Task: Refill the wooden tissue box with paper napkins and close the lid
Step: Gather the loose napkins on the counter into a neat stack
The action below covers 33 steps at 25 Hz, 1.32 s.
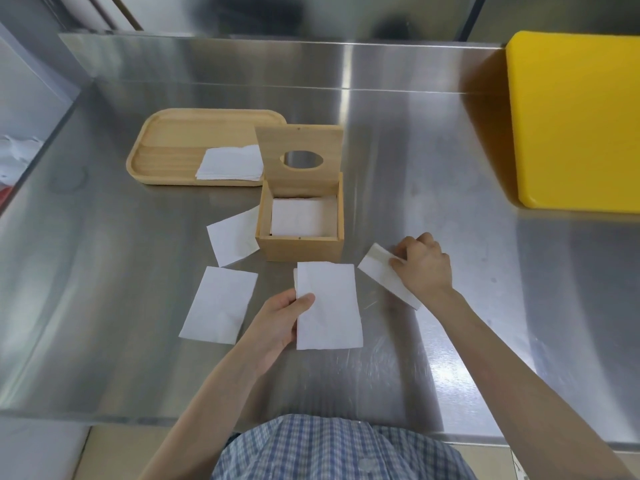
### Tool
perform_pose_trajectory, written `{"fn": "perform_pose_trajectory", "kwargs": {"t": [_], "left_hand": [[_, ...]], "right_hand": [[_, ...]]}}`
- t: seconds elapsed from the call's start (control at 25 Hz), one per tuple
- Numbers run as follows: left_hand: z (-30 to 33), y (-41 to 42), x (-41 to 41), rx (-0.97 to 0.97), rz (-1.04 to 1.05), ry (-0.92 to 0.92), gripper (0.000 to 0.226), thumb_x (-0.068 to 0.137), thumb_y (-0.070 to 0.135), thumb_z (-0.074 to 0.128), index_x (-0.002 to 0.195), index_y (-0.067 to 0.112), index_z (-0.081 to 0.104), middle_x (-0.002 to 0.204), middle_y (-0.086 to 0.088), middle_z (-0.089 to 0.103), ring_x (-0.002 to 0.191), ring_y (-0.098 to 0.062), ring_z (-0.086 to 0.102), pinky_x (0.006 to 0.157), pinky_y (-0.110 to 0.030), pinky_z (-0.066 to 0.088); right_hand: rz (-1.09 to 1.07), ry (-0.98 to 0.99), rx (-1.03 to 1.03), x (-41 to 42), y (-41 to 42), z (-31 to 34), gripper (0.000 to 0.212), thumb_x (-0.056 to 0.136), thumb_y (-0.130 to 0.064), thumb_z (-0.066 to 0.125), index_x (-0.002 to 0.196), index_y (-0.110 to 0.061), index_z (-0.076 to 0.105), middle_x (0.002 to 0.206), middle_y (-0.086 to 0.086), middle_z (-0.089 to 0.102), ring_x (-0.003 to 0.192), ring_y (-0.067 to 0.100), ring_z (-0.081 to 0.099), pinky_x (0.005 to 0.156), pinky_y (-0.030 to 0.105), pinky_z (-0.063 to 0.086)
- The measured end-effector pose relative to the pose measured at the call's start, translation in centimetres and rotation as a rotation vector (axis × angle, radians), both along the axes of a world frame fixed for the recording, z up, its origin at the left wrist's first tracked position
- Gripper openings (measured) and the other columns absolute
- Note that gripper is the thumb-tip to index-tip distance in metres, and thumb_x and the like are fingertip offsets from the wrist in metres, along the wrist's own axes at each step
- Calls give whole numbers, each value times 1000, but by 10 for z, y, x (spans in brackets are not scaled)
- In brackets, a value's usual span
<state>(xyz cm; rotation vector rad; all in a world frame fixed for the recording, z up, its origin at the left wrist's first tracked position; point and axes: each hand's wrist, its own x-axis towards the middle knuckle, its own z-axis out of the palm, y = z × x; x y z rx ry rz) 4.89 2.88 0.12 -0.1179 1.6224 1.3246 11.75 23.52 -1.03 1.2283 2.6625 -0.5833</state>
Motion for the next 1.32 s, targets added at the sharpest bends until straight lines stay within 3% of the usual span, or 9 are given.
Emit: {"fn": "perform_pose_trajectory", "kwargs": {"t": [0.24, 0.44, 0.6, 0.68, 0.76, 0.88, 0.96, 1.04, 1.32], "left_hand": [[5, -7, 7, 63, 33, -19, 16, 95, 17, 46, 89, 20, 61, 95, 4, 68, 89, -13, 64, 73, -25, 52], [4, -14, 10, 99, 67, -29, 16, 95, 16, 47, 90, 18, 62, 97, 1, 68, 92, -15, 64, 82, -29, 50], [4, -16, 9, 178, 108, -52, 21, 96, 14, 44, 96, 12, 64, 85, 2, 73, 79, -13, 69, 74, -30, 56], [5, -17, 11, 209, 111, -41, 24, 97, 13, 40, 97, 11, 64, 74, 5, 75, 66, -9, 71, 59, -25, 59], [8, -18, 12, 210, 123, -27, 27, 98, 14, 38, 89, 15, 64, 68, 6, 75, 61, -9, 71, 55, -24, 59], [12, -24, 11, 243, 143, -44, 26, 97, 21, 38, 97, 17, 65, 94, -3, 71, 84, -17, 67, 72, -29, 56], [16, -29, 10, 250, 176, -91, 27, 96, 26, 40, 106, 15, 63, 107, -7, 68, 95, -20, 64, 83, -33, 53], [20, -34, 9, 257, 234, -124, 28, 97, 27, 39, 111, 15, 59, 109, -9, 65, 98, -22, 61, 91, -37, 47], [20, -69, -8, 241, 140, -86, 21, 94, 20, 46, 104, 11, 63, 103, -3, 71, 95, -17, 66, 90, -35, 51]], "right_hand": [[-38, 144, -52, 12, -13, 8, 13, 91, -18, 51, 85, -6, 51, 83, 9, 55, 75, 26, 49, 63, 30, 38], [-57, 341, -299, 20, -33, 39, 25, 90, -19, 58, 67, -17, 48, 68, -3, 53, 66, 17, 49, 50, 16, 33], [-143, 637, -1000, 29, -50, 77, 7, 88, -17, 62, 91, -16, 68, 76, -9, 71, 68, 6, 66, 55, 11, 52], [-107, 640, -1167, 29, -59, 78, 10, 87, -17, 62, 93, -18, 69, 78, -9, 75, 69, 4, 70, 59, 13, 56], [-98, 562, -1110, 25, -71, 68, 8, 88, -18, 62, 91, -21, 68, 74, -13, 74, 64, -1, 69, 57, 9, 55], [-154, 470, -912, 17, -88, 48, 10, 88, -18, 62, 98, -18, 65, 83, -10, 69, 72, 2, 68, 62, 10, 55], [-200, 449, -831, 15, -98, 38, 17, 88, -17, 62, 104, -13, 64, 98, 0, 69, 94, 18, 67, 85, 30, 57], [-205, 428, -796, 12, -107, 36, 22, 87, -17, 62, 106, -6, 64, 107, 9, 70, 103, 28, 65, 96, 44, 52], [-155, 397, -751, -9, -139, 36, 26, 87, -22, 62, 108, -6, 63, 109, 8, 69, 101, 26, 65, 90, 41, 52]]}}
